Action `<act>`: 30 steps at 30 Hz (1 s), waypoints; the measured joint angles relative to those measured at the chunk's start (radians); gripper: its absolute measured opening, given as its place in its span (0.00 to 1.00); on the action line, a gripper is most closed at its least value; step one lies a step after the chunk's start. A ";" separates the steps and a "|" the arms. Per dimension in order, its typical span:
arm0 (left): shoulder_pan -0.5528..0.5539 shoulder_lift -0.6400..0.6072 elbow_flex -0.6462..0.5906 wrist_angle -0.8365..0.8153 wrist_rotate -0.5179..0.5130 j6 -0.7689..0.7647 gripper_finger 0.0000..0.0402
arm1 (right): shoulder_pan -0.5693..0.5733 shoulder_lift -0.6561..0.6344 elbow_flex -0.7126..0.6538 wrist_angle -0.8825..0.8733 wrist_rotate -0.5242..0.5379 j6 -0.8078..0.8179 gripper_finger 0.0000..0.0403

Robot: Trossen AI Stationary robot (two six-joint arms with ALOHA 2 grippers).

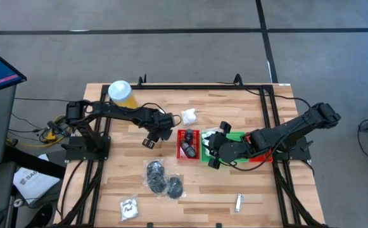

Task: Pick & Place Travel size toiletries
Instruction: Put the silver nail cutter into the right red bin

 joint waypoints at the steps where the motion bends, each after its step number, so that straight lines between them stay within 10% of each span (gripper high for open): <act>1: -0.001 0.009 0.000 0.005 0.000 0.001 0.36 | 0.000 0.000 0.000 0.000 0.000 0.000 0.28; 18: -0.002 0.116 0.005 0.021 -0.041 0.053 0.35 | 0.000 0.000 0.000 -0.002 0.000 0.000 0.28; 30: -0.001 0.116 0.003 0.034 -0.034 0.024 0.04 | 0.001 0.000 0.000 -0.002 -0.001 0.011 0.28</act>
